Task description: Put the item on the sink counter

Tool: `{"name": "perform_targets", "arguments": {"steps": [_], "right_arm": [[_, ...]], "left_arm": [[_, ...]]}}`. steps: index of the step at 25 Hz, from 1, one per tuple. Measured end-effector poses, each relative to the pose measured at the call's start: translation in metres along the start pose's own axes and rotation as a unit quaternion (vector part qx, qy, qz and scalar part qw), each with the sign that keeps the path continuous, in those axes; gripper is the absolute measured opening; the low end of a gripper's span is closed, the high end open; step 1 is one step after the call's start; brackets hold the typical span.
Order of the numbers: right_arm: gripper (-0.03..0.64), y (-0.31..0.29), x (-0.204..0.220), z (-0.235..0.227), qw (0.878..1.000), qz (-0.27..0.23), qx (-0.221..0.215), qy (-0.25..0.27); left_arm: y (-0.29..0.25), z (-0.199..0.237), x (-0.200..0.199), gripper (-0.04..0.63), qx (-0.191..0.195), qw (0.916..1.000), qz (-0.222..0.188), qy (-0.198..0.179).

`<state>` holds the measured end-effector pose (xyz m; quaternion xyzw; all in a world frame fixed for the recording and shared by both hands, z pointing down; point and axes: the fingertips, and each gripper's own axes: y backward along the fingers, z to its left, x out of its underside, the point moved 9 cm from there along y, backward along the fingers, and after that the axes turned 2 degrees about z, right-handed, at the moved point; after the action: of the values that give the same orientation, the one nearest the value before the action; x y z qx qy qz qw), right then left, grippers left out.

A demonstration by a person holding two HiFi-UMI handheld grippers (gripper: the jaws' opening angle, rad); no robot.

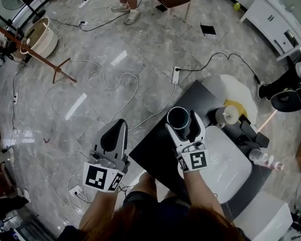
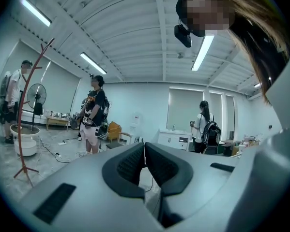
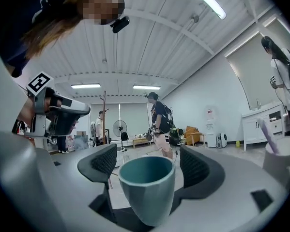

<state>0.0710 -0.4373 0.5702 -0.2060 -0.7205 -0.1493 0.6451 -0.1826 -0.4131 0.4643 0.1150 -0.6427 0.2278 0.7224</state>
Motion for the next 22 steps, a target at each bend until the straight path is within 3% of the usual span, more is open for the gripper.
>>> {"name": "perform_targets", "arguments": {"steps": [3, 10, 14, 22], "right_arm": [[0.370, 0.006, -0.025, -0.002, 0.999, -0.030, -0.012, -0.016], [0.033, 0.028, -0.097, 0.001, 0.997, -0.071, -0.019, 0.000], [0.017, 0.051, -0.140, 0.004, 0.996, -0.090, -0.021, 0.012], [0.015, 0.100, -0.195, 0.004, 0.993, -0.114, 0.022, 0.014]], "left_arm": [[0.002, -0.006, -0.009, 0.023, -0.001, 1.0000, -0.008, -0.002], [0.009, -0.015, -0.036, 0.024, -0.006, 0.9992, -0.038, -0.010], [0.015, -0.023, -0.054, 0.023, -0.007, 0.9981, -0.060, -0.015], [0.034, -0.042, -0.085, 0.023, -0.004, 0.9956, -0.089, -0.031]]}}
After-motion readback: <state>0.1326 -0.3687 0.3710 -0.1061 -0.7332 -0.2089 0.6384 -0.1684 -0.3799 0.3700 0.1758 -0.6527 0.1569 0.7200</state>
